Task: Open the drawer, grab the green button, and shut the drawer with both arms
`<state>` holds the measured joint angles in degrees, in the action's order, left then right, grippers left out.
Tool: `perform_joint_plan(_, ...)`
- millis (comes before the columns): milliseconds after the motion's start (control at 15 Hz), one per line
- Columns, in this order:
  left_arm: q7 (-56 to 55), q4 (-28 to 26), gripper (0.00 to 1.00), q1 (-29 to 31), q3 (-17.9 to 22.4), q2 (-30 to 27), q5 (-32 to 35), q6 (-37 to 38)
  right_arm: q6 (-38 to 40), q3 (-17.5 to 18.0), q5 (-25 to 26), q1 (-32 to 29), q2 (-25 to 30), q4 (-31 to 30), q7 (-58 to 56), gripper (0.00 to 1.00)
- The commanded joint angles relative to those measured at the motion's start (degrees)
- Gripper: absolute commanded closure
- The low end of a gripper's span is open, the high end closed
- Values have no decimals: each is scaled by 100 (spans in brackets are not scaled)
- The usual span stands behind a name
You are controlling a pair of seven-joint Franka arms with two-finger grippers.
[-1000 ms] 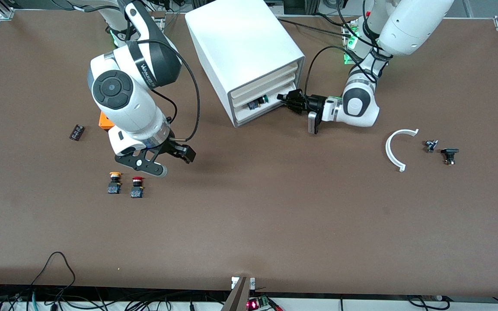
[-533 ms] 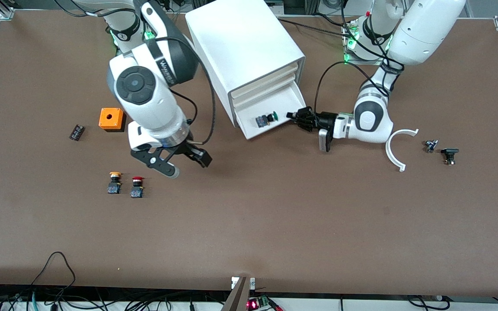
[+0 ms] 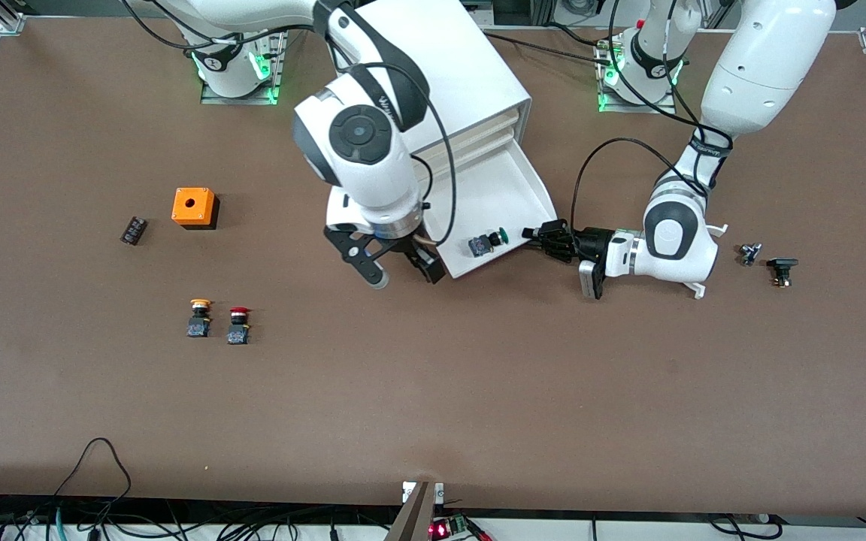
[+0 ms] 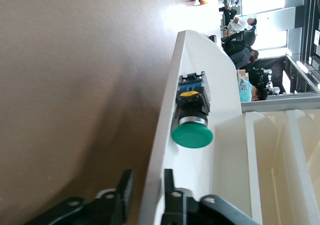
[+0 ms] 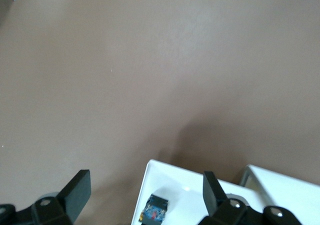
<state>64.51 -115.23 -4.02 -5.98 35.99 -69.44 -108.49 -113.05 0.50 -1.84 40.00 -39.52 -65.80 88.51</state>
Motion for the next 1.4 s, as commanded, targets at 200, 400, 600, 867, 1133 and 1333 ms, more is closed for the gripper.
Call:
perform_joint_plan(200, -525, 544, 0, 287, 9, -75, 605, 397, -682, -32, -89, 420, -810, 638, 1220, 1)
perform_joint_plan(400, -1894, 1307, 0, 446, 9, -83, 1596, 1143, -1052, -24, -89, 613, -1092, 718, 1660, 1)
perform_joint_plan(600, -3213, 2248, 0, 463, 9, -83, 2678, 1785, -1228, 116, -107, 684, -1311, 718, 1906, 1)
perform_joint_plan(867, -4516, 3163, 0, 463, 0, -83, 3813, 2366, -1202, 152, -115, 798, -1444, 577, 1951, 1)
perform_joint_plan(1133, -5290, 3603, 0, 428, -26, -83, 4446, 2455, -1158, 161, -72, 921, -1435, 341, 1968, 1)
perform_joint_plan(1333, -5747, 3683, 0, 358, -105, -92, 4868, 2446, -1114, 152, -97, 948, -1409, 269, 1925, 1)
